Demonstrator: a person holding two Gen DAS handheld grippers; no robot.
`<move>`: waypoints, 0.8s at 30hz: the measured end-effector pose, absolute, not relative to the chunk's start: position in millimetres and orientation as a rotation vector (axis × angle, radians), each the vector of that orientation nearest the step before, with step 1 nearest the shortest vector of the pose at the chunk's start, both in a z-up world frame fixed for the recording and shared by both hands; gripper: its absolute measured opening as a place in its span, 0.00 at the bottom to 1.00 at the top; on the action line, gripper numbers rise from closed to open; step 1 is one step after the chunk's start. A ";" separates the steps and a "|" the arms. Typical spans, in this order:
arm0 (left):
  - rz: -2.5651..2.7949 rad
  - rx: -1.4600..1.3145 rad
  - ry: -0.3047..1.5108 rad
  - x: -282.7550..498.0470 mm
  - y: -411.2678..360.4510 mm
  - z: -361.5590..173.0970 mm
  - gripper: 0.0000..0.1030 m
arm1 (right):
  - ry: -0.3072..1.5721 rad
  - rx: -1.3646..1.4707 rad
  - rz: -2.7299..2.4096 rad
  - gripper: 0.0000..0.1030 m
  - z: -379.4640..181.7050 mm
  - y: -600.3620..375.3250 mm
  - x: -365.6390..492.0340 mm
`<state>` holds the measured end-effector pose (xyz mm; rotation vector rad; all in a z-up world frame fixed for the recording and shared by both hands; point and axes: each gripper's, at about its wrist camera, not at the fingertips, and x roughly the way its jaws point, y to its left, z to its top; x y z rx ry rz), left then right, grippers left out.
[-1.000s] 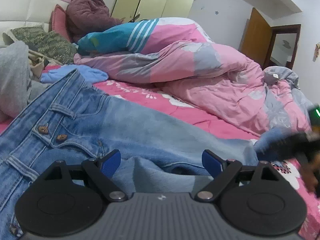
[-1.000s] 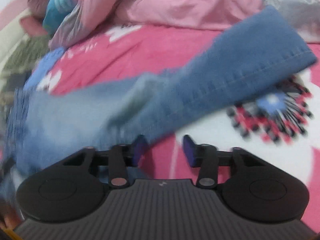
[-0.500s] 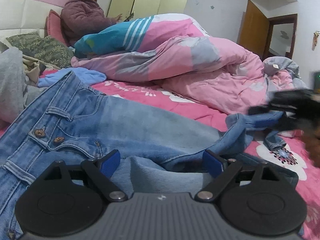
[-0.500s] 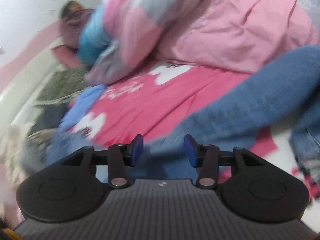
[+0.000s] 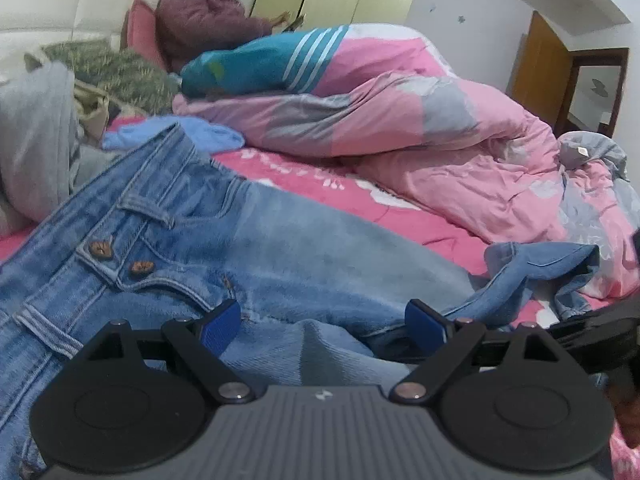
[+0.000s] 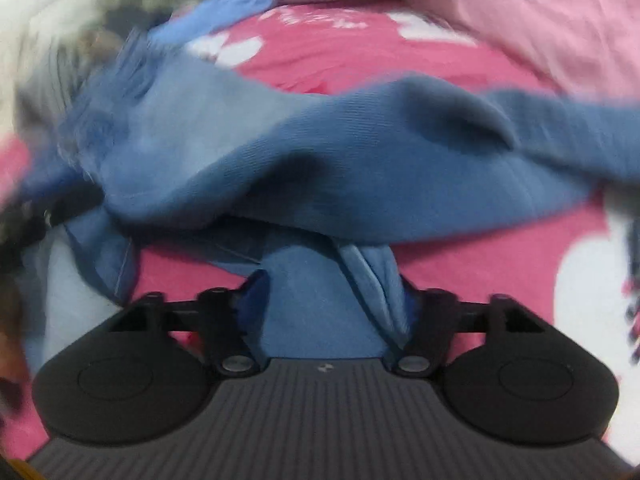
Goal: Fold clothes
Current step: 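Grasp the jeans leg hem with the right tool and pull it straight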
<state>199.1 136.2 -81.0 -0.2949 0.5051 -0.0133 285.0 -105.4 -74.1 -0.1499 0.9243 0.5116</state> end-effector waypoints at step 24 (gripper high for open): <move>0.010 -0.350 0.497 196.0 153.2 -79.9 0.88 | 0.900 0.632 0.071 0.10 -63.4 -275.2 21.3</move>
